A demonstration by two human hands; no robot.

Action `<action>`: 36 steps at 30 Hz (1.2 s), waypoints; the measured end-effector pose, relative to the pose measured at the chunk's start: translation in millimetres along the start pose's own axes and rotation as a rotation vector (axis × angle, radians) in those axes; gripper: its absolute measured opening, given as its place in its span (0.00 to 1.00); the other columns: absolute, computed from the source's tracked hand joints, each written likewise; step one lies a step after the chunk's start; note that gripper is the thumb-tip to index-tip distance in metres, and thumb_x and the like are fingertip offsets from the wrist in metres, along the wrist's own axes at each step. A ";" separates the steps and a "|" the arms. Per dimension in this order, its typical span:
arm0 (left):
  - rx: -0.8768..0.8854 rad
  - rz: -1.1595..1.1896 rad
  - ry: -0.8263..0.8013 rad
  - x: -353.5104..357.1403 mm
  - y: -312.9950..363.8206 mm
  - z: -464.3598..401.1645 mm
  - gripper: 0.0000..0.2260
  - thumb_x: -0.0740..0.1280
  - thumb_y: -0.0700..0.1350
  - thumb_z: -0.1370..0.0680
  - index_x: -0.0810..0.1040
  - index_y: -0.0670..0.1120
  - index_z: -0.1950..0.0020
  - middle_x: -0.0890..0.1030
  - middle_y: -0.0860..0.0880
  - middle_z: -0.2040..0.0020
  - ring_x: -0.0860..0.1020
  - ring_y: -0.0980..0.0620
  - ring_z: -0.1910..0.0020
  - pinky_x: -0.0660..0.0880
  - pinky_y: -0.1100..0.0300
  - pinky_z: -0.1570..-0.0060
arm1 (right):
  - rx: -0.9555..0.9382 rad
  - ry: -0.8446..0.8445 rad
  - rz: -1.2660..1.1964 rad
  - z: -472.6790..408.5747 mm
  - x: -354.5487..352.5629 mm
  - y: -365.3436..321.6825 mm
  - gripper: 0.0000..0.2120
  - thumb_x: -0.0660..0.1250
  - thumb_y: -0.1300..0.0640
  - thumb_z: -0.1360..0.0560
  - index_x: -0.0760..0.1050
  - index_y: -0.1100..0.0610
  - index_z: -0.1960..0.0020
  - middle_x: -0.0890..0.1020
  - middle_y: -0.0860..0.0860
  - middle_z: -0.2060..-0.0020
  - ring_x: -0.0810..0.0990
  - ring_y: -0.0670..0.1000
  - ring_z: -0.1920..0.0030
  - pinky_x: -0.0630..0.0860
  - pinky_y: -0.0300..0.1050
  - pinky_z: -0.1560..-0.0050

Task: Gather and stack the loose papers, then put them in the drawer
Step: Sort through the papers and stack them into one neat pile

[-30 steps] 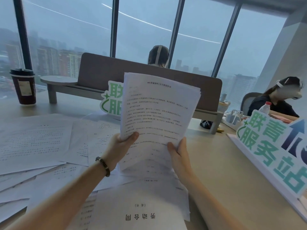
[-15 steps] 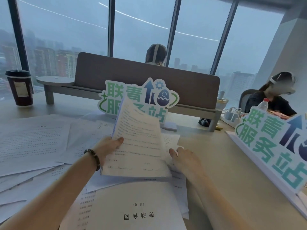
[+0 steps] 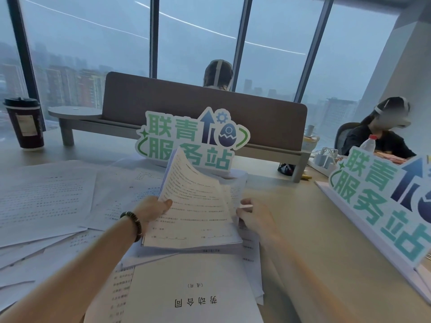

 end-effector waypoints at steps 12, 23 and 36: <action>-0.014 0.058 0.050 -37.7 1.3 -4.4 0.14 0.66 0.47 0.20 0.77 0.38 0.40 0.82 0.38 0.46 0.81 0.36 0.49 0.78 0.40 0.45 | 0.054 0.001 -0.011 -1.5 0.3 10.5 0.26 0.75 0.54 0.27 0.69 0.59 0.33 0.82 0.56 0.44 0.85 0.53 0.53 0.81 0.46 0.52; 0.002 0.145 0.054 -30.6 3.5 -2.0 0.07 0.64 0.43 0.19 0.77 0.39 0.48 0.81 0.40 0.54 0.79 0.40 0.55 0.76 0.46 0.52 | 0.006 0.138 0.098 -6.1 -16.7 11.8 0.06 0.74 0.50 0.30 0.80 0.51 0.57 0.85 0.52 0.56 0.83 0.55 0.52 0.80 0.55 0.46; -0.040 0.150 0.041 -24.4 -6.2 -8.3 0.14 0.65 0.45 0.19 0.76 0.37 0.38 0.82 0.39 0.48 0.80 0.41 0.57 0.77 0.52 0.65 | 0.005 0.109 0.156 -10.2 -36.0 18.9 0.10 0.76 0.54 0.28 0.74 0.49 0.56 0.82 0.47 0.57 0.83 0.51 0.55 0.82 0.48 0.55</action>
Point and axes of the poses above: each hand's wrist, its own z-axis away from the middle knuckle, its own x-axis out of the palm, y = z × x, the point moved 8 cm from there along -z, towards the middle knuckle
